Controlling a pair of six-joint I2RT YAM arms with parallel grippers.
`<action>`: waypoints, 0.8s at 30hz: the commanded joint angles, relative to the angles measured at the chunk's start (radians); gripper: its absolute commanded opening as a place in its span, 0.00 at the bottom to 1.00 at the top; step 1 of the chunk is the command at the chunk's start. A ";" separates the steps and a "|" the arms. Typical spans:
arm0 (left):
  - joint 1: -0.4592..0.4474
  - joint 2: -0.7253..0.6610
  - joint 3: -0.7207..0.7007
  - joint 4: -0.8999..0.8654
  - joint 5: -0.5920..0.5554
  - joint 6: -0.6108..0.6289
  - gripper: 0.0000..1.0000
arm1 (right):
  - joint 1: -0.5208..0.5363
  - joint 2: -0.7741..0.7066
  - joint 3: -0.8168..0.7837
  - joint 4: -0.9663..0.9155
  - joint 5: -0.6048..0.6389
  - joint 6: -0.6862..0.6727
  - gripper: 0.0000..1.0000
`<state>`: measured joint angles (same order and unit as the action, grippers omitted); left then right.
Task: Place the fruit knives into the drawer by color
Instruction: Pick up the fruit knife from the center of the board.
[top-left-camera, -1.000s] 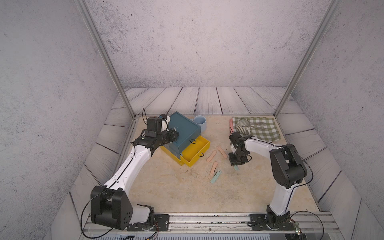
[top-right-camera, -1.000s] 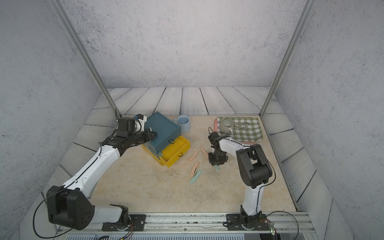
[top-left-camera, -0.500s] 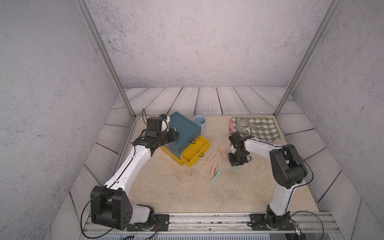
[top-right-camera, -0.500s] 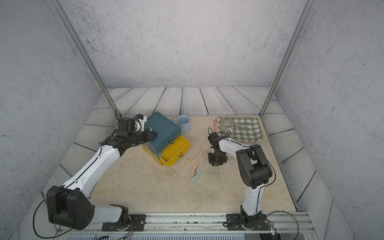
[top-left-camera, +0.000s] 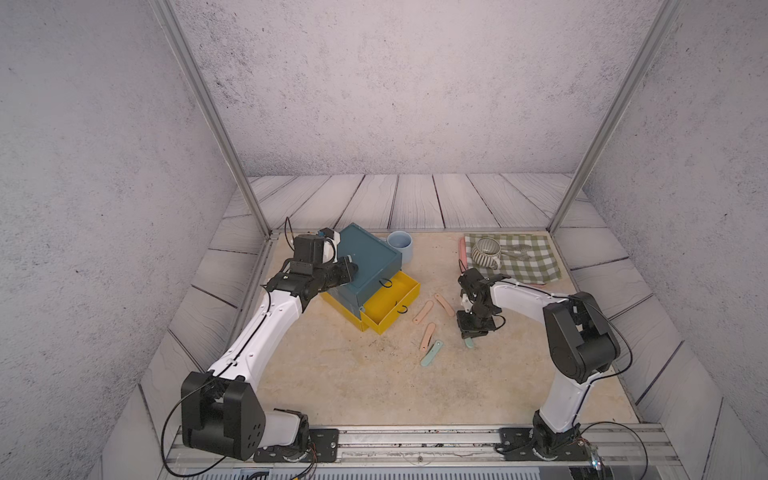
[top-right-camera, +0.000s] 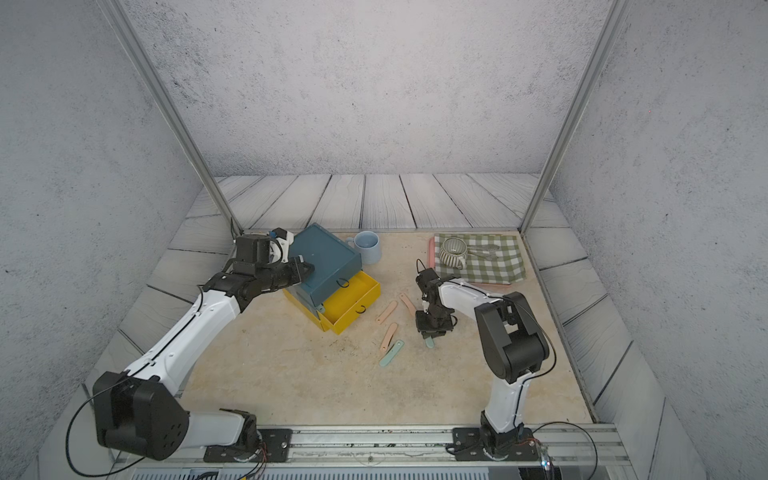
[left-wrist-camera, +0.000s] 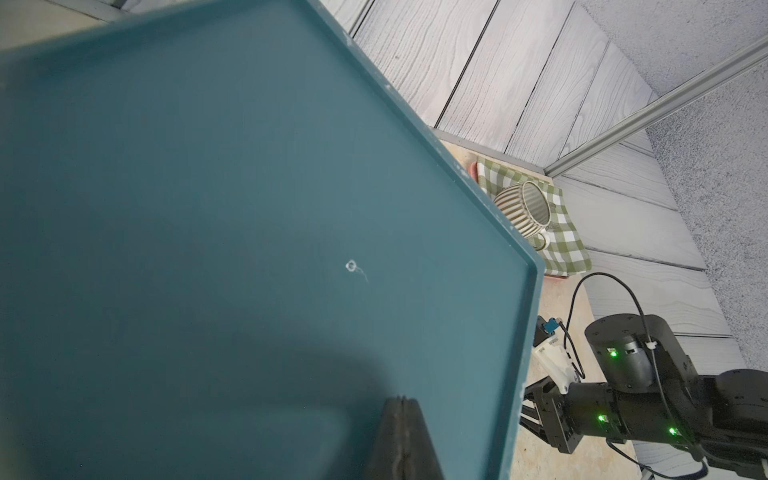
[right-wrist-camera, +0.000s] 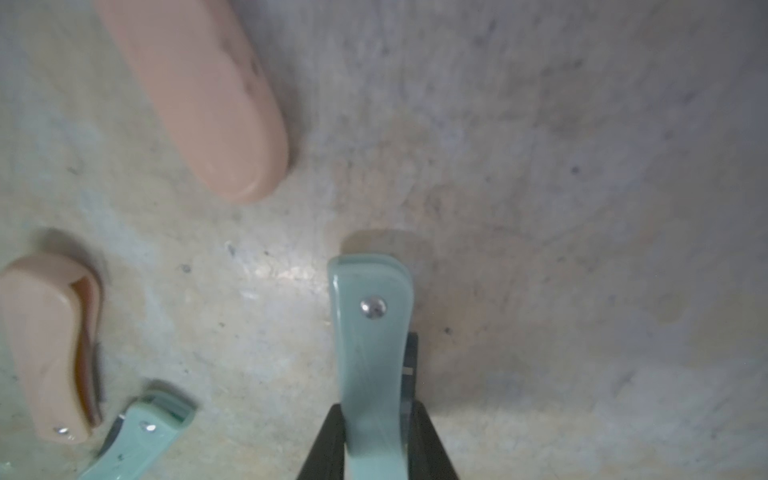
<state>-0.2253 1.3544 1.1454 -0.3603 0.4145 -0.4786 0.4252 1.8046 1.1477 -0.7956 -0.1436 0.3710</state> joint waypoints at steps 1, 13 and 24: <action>0.004 0.019 -0.034 -0.150 -0.033 0.003 0.00 | 0.006 -0.076 0.002 -0.044 -0.032 0.017 0.23; 0.004 0.026 -0.036 -0.146 -0.032 0.003 0.00 | 0.082 -0.244 0.139 -0.100 -0.102 0.062 0.25; 0.004 0.025 -0.040 -0.143 -0.033 0.000 0.00 | 0.192 -0.236 0.281 0.058 -0.228 0.176 0.25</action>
<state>-0.2253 1.3544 1.1454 -0.3603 0.4141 -0.4789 0.6044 1.5501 1.3937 -0.7948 -0.3134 0.4969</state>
